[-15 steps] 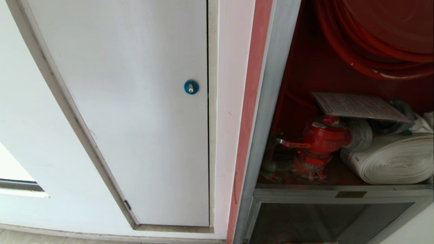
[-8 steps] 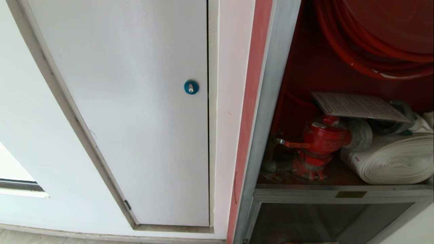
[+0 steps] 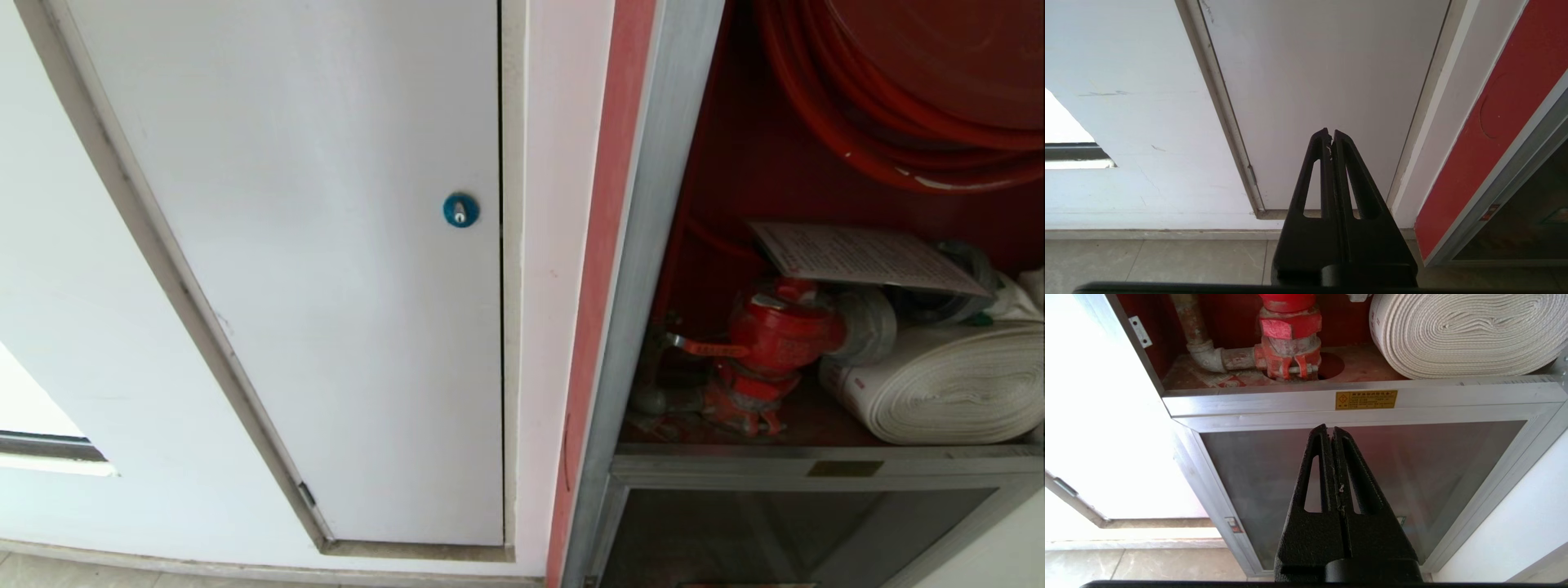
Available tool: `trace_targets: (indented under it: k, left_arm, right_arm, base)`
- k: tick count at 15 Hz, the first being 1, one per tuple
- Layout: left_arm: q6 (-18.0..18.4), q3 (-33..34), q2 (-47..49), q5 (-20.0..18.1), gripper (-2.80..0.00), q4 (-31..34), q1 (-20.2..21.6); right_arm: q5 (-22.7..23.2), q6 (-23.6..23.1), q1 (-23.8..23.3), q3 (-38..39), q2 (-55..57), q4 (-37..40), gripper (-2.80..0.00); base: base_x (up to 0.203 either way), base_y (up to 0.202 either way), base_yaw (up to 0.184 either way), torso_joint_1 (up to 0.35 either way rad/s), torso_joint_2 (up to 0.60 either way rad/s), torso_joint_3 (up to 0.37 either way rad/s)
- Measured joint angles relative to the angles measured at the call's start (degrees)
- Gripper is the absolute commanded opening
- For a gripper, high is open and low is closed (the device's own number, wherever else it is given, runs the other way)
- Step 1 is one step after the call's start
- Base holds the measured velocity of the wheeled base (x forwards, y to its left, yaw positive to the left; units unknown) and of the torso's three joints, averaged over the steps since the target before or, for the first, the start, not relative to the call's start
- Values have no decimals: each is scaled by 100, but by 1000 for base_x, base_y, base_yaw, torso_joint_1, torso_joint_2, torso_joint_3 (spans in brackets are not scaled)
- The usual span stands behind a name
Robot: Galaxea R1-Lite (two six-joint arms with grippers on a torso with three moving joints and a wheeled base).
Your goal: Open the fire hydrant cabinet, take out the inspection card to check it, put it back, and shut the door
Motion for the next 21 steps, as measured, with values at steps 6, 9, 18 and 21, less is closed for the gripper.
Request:
trace_targets:
  k: [6, 9, 18, 21]
  left_arm:
    - [0, 0, 2, 4, -280, -2, 0]
    - [0, 0, 2, 1, -280, -2, 0]
    - [-53, 0, 0, 45, -280, 0, 0]
    - [-126, 0, 2, 83, -280, 0, 0]
  right_arm:
    - [0, 21, 0, 2, 0, 0, -280]
    - [2, 22, 0, 2, 0, 0, -280]
    - [0, 22, 0, 2, 0, 0, -280]
    - [2, 22, -2, 2, 0, 1, -280]
  base:
    - [0, 0, 0, 0, 0, 0]
    - [0, 0, 0, 0, 0, 0]
    - [-82, 0, 1, -1, 1, 0]
    - [-195, 0, 2, -1, 5, 2]
